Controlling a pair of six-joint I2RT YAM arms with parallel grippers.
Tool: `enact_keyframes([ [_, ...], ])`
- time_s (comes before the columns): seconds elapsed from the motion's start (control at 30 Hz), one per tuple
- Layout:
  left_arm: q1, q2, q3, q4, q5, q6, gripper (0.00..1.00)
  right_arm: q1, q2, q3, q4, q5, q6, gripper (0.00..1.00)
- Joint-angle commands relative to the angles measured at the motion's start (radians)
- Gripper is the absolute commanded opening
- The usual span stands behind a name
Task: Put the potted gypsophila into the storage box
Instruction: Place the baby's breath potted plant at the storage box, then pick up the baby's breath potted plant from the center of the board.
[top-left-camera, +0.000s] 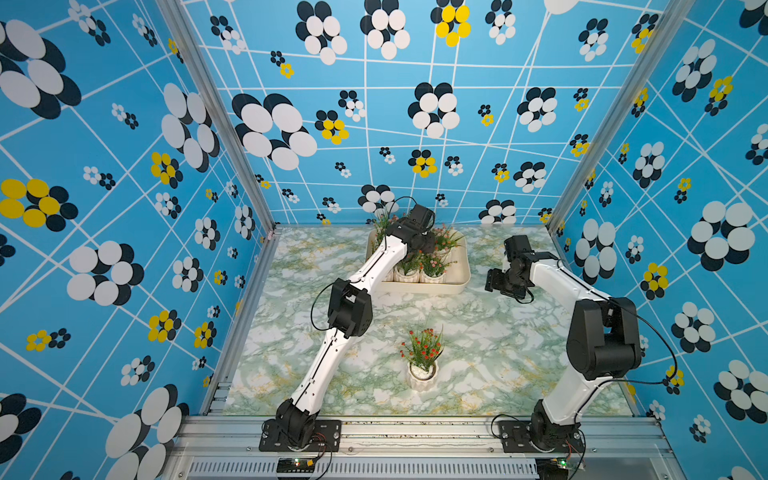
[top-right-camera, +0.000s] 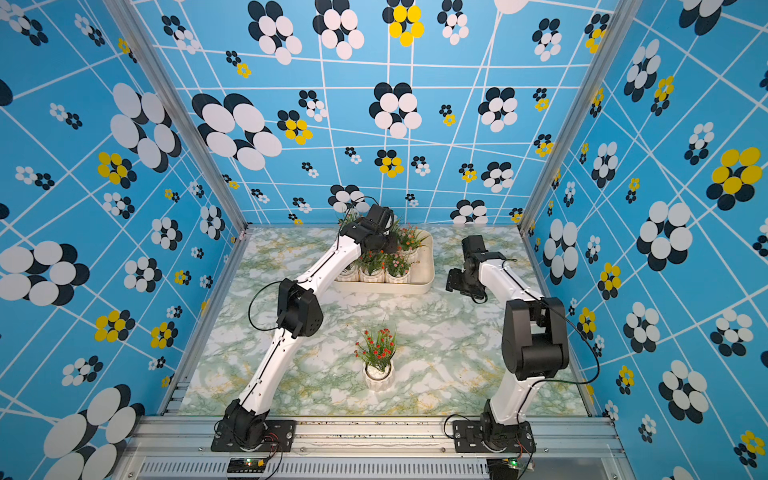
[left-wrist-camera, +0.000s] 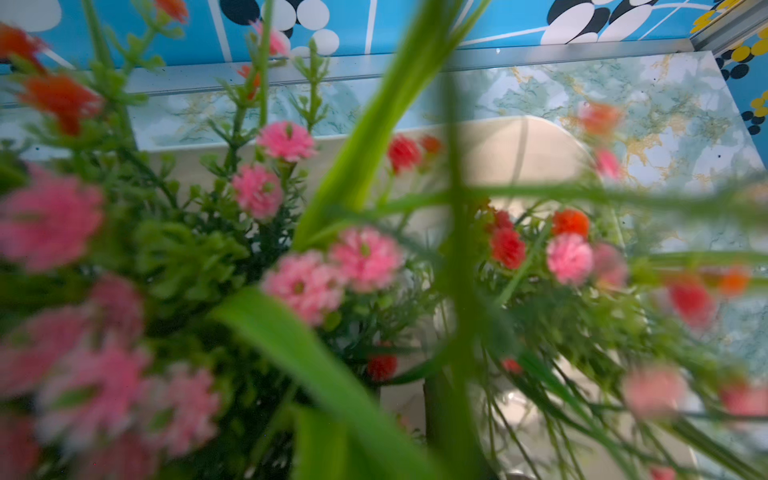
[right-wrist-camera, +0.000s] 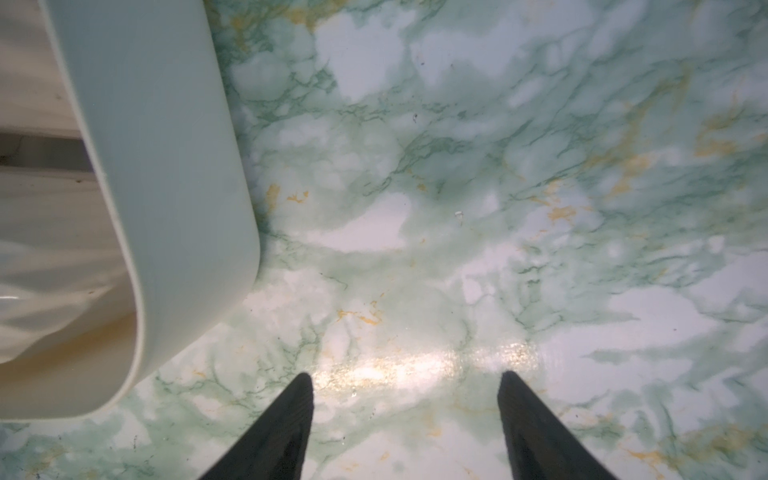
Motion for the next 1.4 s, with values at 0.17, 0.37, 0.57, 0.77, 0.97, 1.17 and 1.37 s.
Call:
enact_keyframes([
  [0.17, 0.015, 0.014, 0.028, -0.023, 0.001, -0.013, 0.25, 0.0, 0.018, -0.011, 0.009, -0.01, 0.018, 0.73],
  [0.37, 0.015, -0.078, 0.027, -0.058, 0.003, -0.009, 0.3, 0.0, 0.002, 0.024, -0.026, -0.066, 0.022, 0.74],
  [0.57, 0.004, -0.243, 0.013, -0.136, -0.041, 0.027, 0.42, 0.009, -0.056, 0.085, -0.178, -0.137, 0.023, 0.75],
  [0.77, -0.001, -0.435, -0.14, -0.145, -0.072, 0.037, 0.55, 0.141, -0.161, 0.049, -0.296, -0.101, -0.009, 0.75],
  [0.97, 0.014, -0.694, -0.504, -0.05, -0.106, 0.025, 0.69, 0.335, -0.289, -0.094, -0.304, -0.066, 0.094, 0.73],
  [1.17, 0.077, -0.97, -0.892, 0.053, -0.086, -0.033, 0.83, 0.524, -0.393, -0.204, -0.307, -0.009, 0.241, 0.72],
  [1.37, 0.15, -1.186, -1.187, 0.082, -0.038, -0.087, 1.0, 0.71, -0.416, -0.257, -0.273, 0.029, 0.4, 0.71],
])
